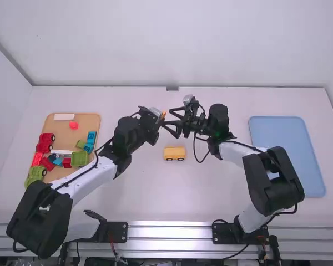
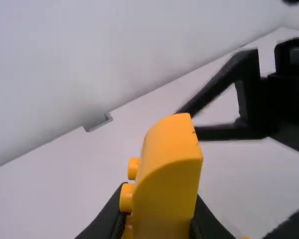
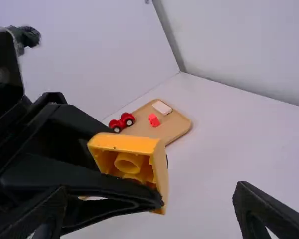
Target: Assemble lego blocks to make yellow taxi
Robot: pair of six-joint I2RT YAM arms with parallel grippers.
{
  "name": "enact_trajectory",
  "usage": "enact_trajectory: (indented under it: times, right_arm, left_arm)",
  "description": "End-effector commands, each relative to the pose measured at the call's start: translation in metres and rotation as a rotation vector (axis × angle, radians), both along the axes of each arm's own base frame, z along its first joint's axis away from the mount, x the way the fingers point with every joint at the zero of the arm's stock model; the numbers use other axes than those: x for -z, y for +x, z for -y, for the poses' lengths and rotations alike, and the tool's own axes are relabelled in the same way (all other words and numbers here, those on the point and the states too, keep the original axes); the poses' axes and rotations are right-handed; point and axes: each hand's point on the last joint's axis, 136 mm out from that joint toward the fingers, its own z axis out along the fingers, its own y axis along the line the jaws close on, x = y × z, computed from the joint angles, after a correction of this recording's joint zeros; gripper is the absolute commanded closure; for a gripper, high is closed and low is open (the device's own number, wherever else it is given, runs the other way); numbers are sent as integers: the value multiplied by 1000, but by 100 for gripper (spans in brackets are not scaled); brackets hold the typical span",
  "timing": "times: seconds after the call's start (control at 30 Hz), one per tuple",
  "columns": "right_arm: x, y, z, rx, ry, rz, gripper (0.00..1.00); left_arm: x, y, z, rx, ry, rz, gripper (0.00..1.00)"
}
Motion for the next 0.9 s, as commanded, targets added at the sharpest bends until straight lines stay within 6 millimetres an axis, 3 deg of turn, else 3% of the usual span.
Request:
enact_trajectory:
  times: [0.0, 0.27, 0.43, 0.57, 0.7, 0.87]
  right_arm:
    - [-20, -7, 2, -47, 33, 30, 9]
    - [-19, -1, 16, -38, 42, -8, 11]
    - [-10, -2, 0, -8, 11, -7, 13]
    - [-8, -6, -7, -13, 5, -10, 18]
    - [-9, -5, -8, -11, 6, -7, 26]
    - [-9, -8, -11, -20, 6, -6, 49]
  left_arm:
    - [11, -12, 12, 75, 3, -27, 98]
    - [9, -13, 14, 77, 2, -22, 98]
    - [3, -21, 27, 160, -30, -10, 98]
    - [3, -17, 23, 132, -23, -6, 98]
    - [2, -17, 23, 134, -24, -4, 98]
    - [4, -10, 20, 86, -56, -13, 98]
